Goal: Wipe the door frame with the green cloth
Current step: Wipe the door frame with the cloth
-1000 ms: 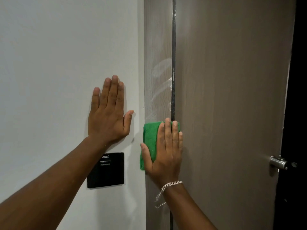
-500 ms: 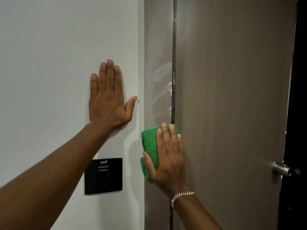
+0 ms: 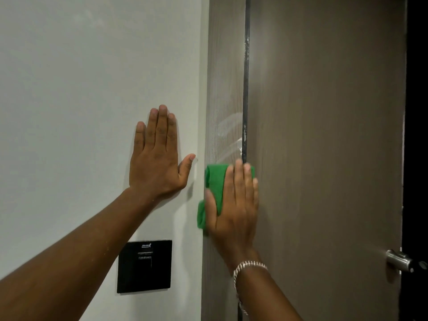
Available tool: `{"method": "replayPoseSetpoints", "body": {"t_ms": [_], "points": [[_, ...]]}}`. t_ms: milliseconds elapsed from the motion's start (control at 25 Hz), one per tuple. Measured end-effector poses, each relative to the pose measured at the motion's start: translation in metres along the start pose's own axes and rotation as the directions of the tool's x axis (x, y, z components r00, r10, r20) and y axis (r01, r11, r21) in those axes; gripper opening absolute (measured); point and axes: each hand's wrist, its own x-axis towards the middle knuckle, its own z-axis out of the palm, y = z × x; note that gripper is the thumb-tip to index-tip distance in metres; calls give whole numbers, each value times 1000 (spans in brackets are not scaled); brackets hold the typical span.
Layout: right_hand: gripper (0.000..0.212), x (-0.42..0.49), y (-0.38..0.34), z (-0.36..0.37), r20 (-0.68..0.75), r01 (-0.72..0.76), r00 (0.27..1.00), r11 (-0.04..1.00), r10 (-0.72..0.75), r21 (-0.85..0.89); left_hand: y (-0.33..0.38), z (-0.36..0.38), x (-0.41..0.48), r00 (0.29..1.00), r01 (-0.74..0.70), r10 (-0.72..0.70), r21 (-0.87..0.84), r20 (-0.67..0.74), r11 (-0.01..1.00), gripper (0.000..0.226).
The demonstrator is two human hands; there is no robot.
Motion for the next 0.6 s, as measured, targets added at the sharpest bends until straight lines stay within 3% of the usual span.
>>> {"method": "replayPoseSetpoints", "body": {"t_ms": [80,240,400,480,600], "points": [[67,27,-8,-1,-8,-16,1000,1000,16,23,-2,-1,5,1000,-25,25,-4,12,1000,89],[66,-5,0,-3,36,155,987,988,-156,27,-9,-8,26,999,-43,43,-4,18,999,88],[65,27,-4,0,-27,-17,999,998,18,56,-6,-6,30,1000,-26,26,-20,3,999,87],[64,68,-14,1,-65,-20,998,997,25,76,-9,-3,30,1000,-25,25,-14,7,1000,87],[61,74,-16,2,-75,135,988,990,-132,29,-13,-7,37,997,-65,65,-7,34,998,88]]}}
